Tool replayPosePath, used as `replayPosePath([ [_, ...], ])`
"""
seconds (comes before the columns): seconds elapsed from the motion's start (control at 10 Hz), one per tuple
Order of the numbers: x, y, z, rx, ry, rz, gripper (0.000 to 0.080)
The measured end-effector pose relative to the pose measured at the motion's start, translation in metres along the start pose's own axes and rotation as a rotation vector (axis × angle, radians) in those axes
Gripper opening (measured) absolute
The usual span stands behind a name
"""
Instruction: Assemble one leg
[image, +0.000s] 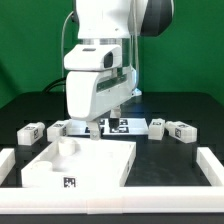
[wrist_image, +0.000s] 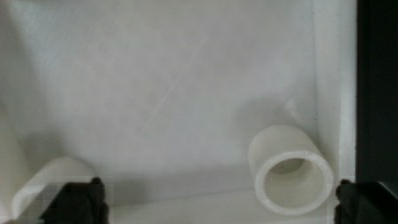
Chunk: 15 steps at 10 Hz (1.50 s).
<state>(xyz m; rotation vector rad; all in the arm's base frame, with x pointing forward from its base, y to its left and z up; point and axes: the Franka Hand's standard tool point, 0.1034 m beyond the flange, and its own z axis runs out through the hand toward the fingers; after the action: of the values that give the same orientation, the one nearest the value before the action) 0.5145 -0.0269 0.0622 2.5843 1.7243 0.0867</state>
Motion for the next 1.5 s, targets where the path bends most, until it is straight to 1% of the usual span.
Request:
replayPosePath([
  [0.1, 0.004, -0.001, 0.001, 0.006, -0.002, -0.007, 0.065],
  [0.2, -0.002, -0.008, 0.006, 0.01, -0.004, -0.025, 0.065],
  [0.3, -0.016, -0.024, 0.017, 0.022, -0.008, -0.039, 0.065],
  [0.4, -0.029, -0.039, 0.027, 0.042, -0.013, -0.054, 0.065],
  [0.5, -0.036, -0.047, 0.038, 0.052, -0.014, -0.054, 0.065],
  [0.6, -0.039, -0.05, 0.045, 0.067, -0.018, -0.049, 0.065],
  [0.7, -0.038, -0.05, 0.049, 0.072, -0.018, -0.049, 0.065],
  [0.8, -0.038, -0.048, 0.051, 0.073, -0.018, -0.049, 0.065],
  [1.1, -0.038, -0.047, 0.051, 0.07, -0.018, -0.046, 0.0636],
  [1.2, -0.038, -0.047, 0.051, 0.07, -0.018, -0.046, 0.0464],
  [1.3, -0.038, -0.047, 0.051, 0.07, -0.018, -0.046, 0.0464],
  [1.4, -0.038, -0.047, 0.051, 0.07, -0.018, -0.046, 0.0262],
  [1.5, -0.038, -0.047, 0.051, 0.07, -0.018, -0.046, 0.0127],
])
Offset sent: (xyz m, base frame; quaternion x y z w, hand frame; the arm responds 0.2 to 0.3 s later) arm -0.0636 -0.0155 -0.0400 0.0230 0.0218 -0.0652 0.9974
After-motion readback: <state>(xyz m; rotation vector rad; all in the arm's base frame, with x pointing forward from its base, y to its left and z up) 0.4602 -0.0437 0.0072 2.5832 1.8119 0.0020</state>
